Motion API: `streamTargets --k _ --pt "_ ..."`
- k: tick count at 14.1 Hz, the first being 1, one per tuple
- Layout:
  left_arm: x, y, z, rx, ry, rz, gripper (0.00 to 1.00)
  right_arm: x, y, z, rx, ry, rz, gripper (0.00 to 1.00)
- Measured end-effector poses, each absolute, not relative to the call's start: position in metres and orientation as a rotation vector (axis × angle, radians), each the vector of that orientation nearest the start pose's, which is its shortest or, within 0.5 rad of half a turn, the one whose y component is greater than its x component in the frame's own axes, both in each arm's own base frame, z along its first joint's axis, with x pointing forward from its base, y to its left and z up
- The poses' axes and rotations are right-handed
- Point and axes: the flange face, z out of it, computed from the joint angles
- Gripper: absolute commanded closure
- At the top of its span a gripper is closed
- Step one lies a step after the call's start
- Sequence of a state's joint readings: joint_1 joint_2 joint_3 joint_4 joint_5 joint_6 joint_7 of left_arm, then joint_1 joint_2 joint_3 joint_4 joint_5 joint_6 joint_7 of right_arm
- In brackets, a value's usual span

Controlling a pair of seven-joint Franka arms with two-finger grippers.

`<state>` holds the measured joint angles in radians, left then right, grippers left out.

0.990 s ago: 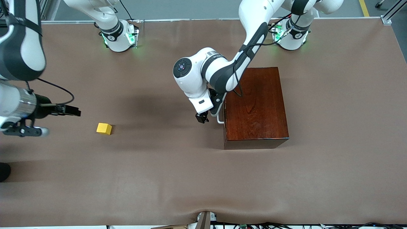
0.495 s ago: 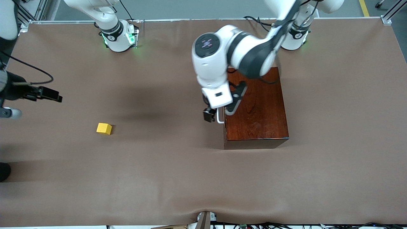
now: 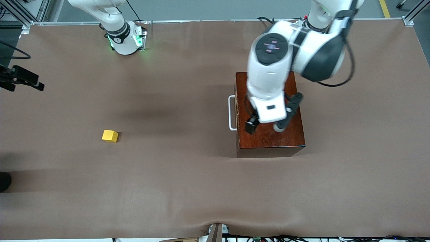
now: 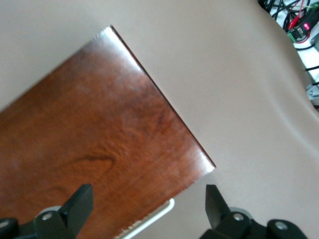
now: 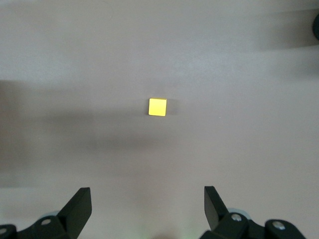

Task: Open drawer, take yellow block, close drawer
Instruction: 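Press the drawer front shut with the left gripper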

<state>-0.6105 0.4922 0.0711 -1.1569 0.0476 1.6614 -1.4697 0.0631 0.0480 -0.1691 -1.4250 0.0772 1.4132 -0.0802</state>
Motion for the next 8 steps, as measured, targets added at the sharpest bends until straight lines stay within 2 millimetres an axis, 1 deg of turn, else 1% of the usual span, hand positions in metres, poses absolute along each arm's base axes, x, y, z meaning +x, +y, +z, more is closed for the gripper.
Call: streamTargets --k 3,8 --pt "0.608 -0.321 0.536 -2.824 -1.241 -0.071 0.0 0.545 -0.047 0.658 -3.063 0.019 0.092 0.0" --pt "0.619 -0.262 0.545 -2.877 -0.987 0.015 0.0 0.544 -0.041 0.654 -3.061 -0.001 0.113 0.0"
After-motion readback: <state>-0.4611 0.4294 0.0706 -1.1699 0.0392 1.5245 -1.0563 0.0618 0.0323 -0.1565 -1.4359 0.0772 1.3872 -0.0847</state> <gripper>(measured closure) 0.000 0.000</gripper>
